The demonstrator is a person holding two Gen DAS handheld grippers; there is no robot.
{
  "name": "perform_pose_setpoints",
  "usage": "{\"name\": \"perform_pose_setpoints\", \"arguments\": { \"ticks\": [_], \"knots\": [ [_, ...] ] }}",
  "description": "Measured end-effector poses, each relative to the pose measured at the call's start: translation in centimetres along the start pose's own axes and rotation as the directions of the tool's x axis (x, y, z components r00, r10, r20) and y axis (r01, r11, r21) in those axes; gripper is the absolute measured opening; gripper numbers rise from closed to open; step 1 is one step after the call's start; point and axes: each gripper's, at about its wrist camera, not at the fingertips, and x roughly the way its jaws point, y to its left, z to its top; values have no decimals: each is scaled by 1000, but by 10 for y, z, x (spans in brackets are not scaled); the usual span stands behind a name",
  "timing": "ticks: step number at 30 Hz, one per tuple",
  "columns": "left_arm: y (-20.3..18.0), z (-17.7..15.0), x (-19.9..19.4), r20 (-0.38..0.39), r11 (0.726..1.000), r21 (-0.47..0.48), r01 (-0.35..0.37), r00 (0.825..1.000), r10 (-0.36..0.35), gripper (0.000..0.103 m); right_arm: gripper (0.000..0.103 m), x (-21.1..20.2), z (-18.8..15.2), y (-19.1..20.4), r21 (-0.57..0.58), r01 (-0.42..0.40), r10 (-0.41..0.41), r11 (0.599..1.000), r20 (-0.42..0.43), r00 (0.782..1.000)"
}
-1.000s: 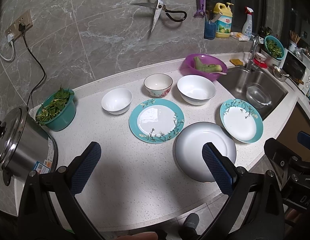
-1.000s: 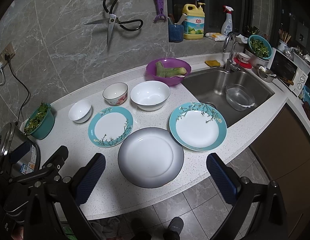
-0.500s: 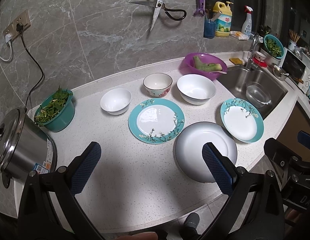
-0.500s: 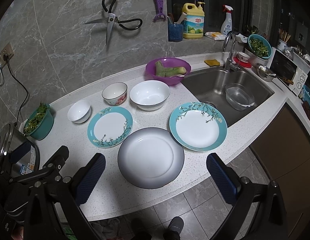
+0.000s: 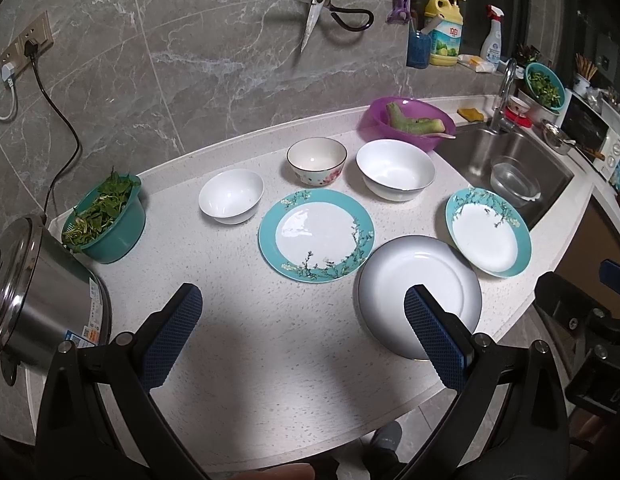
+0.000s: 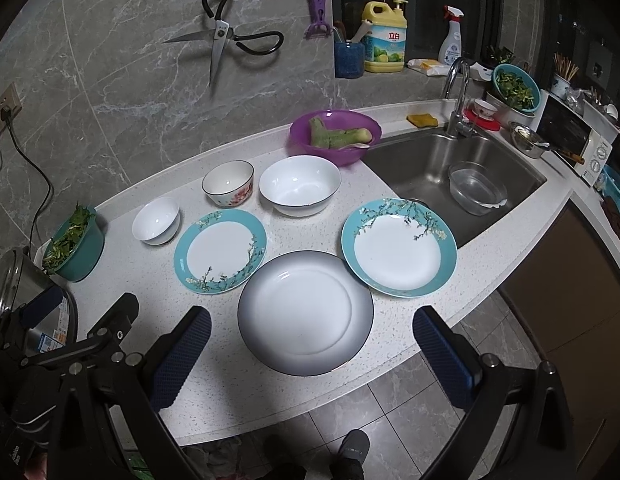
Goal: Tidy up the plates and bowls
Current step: 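Reach both grippers down to the rim of the large grey-rimmed white plate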
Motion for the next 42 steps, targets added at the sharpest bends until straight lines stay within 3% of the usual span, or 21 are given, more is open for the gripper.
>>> {"name": "perform_pose_setpoints", "arguments": {
  "ticks": [6, 8, 10, 12, 15, 17, 18, 19, 20, 23, 26, 27, 32, 37, 39, 42],
  "knots": [
    [12, -8, 20, -30, 998, 30, 54, 998, -53, 103, 103, 2, -6, 10, 28, 15, -15, 999, -12, 1000],
    [15, -19, 38, -67, 992, 35, 121, 991, -118, 103, 103, 7, -10, 5, 49, -19, 20, 999, -33, 999],
    [15, -33, 62, -145, 980, 16, 198, 970, -193, 103, 103, 15, -16, -8, 85, -70, 75, 994, -60, 995],
    [14, -52, 88, -222, 959, -33, 281, 934, -281, 102, 103, 28, -28, -30, 154, -130, 144, 979, -80, 986],
    [13, -75, 127, -277, 901, -162, 403, 857, -433, 101, 103, 56, -48, -68, 306, -241, 285, 921, -105, 953],
    [4, -85, 149, -300, 878, -184, 443, 825, -479, 102, 103, 76, -59, -91, 395, -313, 376, 863, -92, 922],
    [-2, -87, 159, -309, 873, -165, 458, 817, -487, 102, 103, 86, -62, -100, 427, -350, 420, 834, -81, 904],
    [-7, -87, 166, -309, 863, -153, 481, 806, -504, 102, 103, 99, -66, -110, 454, -415, 488, 789, -51, 871],
    [-13, -87, 173, -301, 849, -147, 507, 795, -527, 102, 103, 106, -67, -113, 462, -441, 515, 770, -40, 856],
    [-28, -78, 191, -324, 860, -138, 491, 798, -507, 102, 99, 142, -71, -127, 500, -515, 601, 697, -14, 799],
    [-33, -68, 216, -396, 848, -219, 483, 750, -530, 101, 90, 169, -71, -135, 516, -530, 633, 673, -30, 774],
    [-32, -66, 222, -393, 845, -240, 477, 749, -534, 101, 88, 178, -70, -138, 513, -551, 654, 658, -27, 756],
    [-41, -61, 245, -416, 867, -258, 426, 761, -498, 101, 83, 218, -69, -156, 530, -567, 695, 631, -62, 716],
    [-53, -50, 259, -408, 891, -229, 392, 793, -453, 100, 81, 239, -67, -166, 520, -559, 701, 646, -115, 704],
    [-56, -47, 262, -407, 902, -201, 381, 805, -431, 100, 78, 241, -65, -172, 508, -563, 696, 652, -109, 709],
    [-55, -43, 264, -403, 898, -205, 390, 802, -440, 100, 74, 246, -60, -178, 492, -579, 710, 650, -121, 694]
  ]
}}
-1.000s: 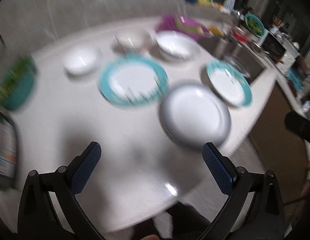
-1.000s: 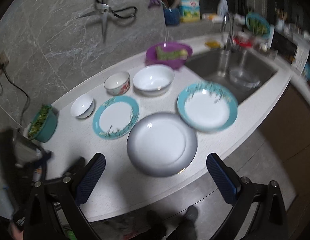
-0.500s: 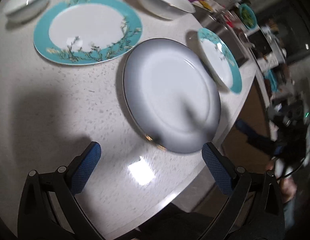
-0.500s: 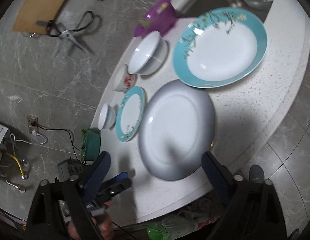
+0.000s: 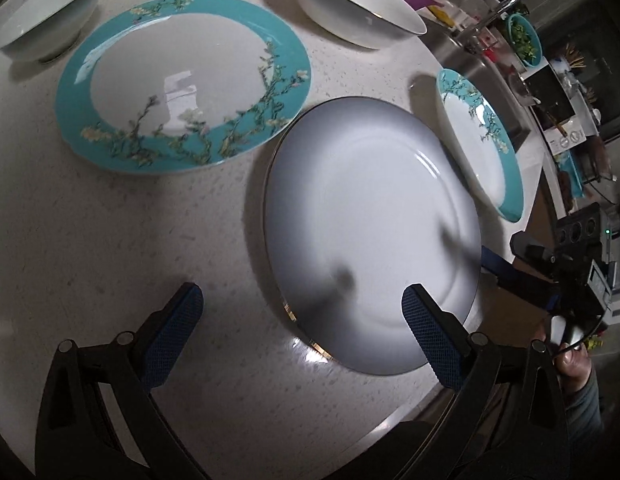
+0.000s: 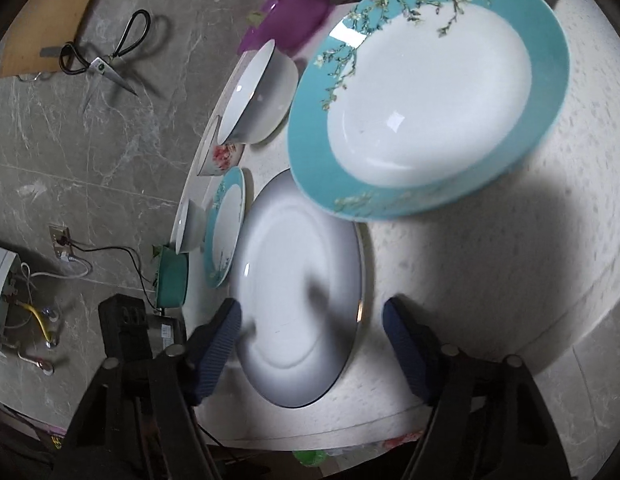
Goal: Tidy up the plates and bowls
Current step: 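Reach both grippers down to the rim of the large grey-rimmed white plate, then close both grippers on the white plate rim and slide it toward the rice cooker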
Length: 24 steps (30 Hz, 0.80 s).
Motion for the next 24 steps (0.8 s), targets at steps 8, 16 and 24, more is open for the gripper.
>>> {"name": "perform_pose_setpoints", "arguments": {
  "ticks": [8, 16, 24],
  "knots": [
    [-10, 10, 6, 14, 999, 40, -31, 999, 30, 94, 73, 6, 5, 11, -77, 26, -29, 997, -29, 999],
    [-22, 20, 14, 4, 996, 87, 12, 1000, -12, 81, 13, 7, 10, -12, 20, 60, -59, 998, -68, 996],
    [-4, 30, 9, 15, 996, 58, -62, 998, 61, 25, 12, 9, 14, -2, -38, 124, -127, 992, -79, 989]
  ]
}}
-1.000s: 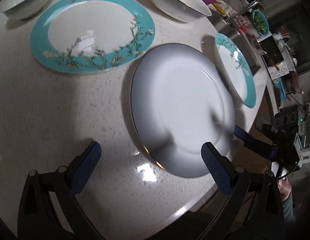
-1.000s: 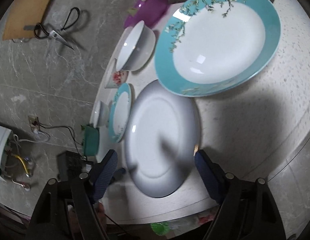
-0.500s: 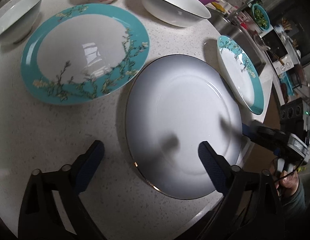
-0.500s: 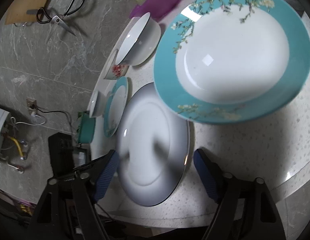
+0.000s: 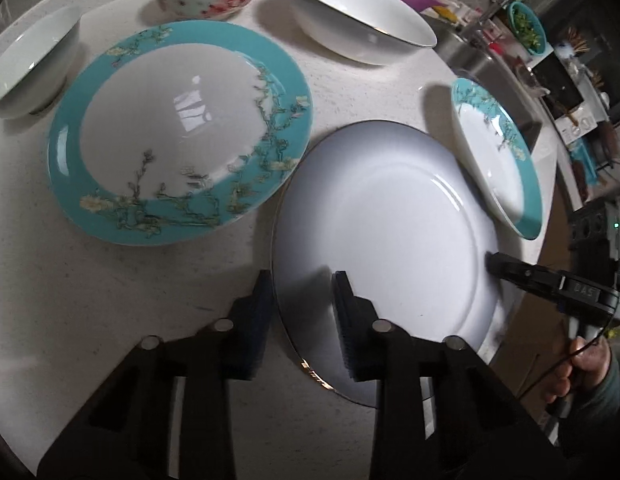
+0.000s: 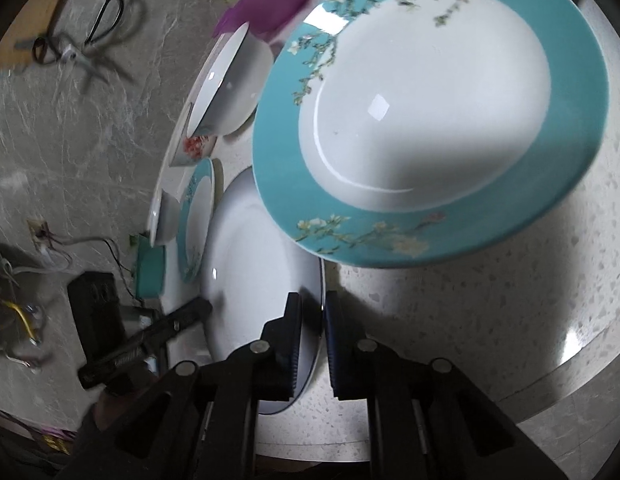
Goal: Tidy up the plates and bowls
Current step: 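Close both grippers on the white plate rim and slide it toward the rice cooker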
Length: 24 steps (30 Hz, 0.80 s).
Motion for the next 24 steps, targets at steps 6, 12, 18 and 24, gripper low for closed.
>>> {"name": "perform_pose_setpoints", "arguments": {
  "ticks": [6, 12, 18, 24],
  "knots": [
    [-5, 1, 1, 8, 1000, -1, -32, 999, 32, 25, 15, 1, 3, 11, -57, 64, -64, 996, 1, 998],
    [2, -12, -3, 14, 999, -22, -35, 999, 36, 25, 16, 0, -1, 20, -117, 112, -112, 987, 3, 994],
    [8, -37, -17, 22, 996, -79, -33, 999, 35, 26, 16, -1, -5, 36, -178, 106, -112, 978, -25, 993],
    [18, -70, -53, 66, 989, -140, -44, 996, 53, 25, 17, -2, -12, 64, -265, 87, -107, 960, -64, 992]
  ]
}}
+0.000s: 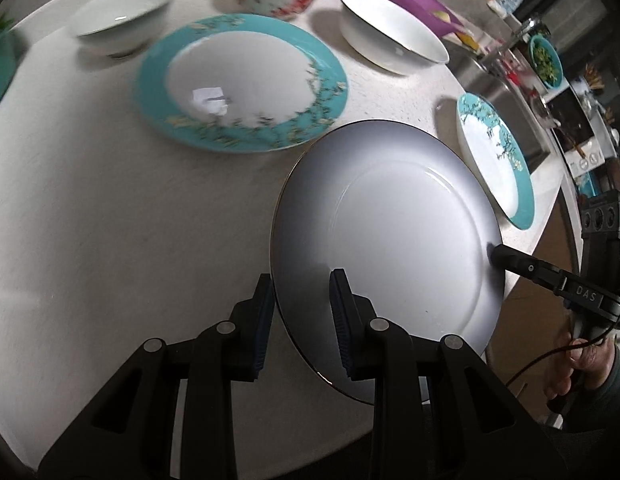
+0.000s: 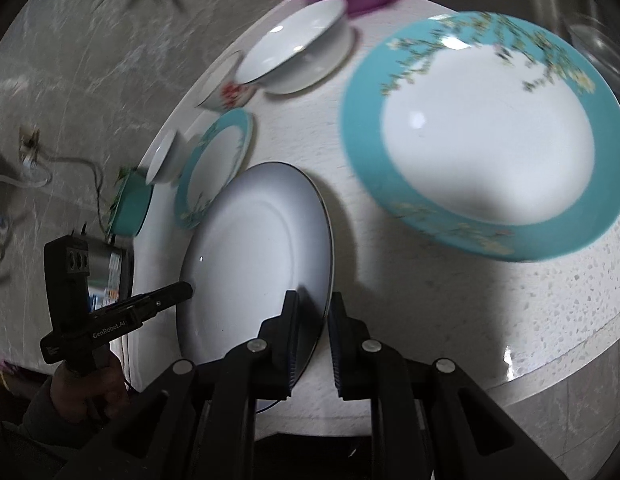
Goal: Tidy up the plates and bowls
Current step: 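Close both grippers on the white plate rim and slide it toward the rice cooker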
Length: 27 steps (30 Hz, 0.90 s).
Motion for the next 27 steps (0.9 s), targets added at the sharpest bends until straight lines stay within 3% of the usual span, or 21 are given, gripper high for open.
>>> {"name": "perform_pose_setpoints", "arguments": {
  "ticks": [6, 13, 18, 27],
  "knots": [
    [39, -35, -41, 28, 997, -78, -29, 999, 31, 25, 17, 20, -1, 46, -96, -37, 31, 995, -61, 998],
    [113, -76, -70, 42, 983, -175, -46, 998, 54, 25, 17, 67, -10, 104, -191, -76, 49, 979, -140, 989],
    [147, -79, -76, 61, 984, -171, -53, 996, 64, 25, 17, 99, -14, 130, -222, -70, 36, 973, -155, 987],
    [173, -68, -58, 46, 994, -106, -30, 998, 35, 25, 19, 120, -13, 131, -205, -16, -11, 979, -128, 992]
  ]
}}
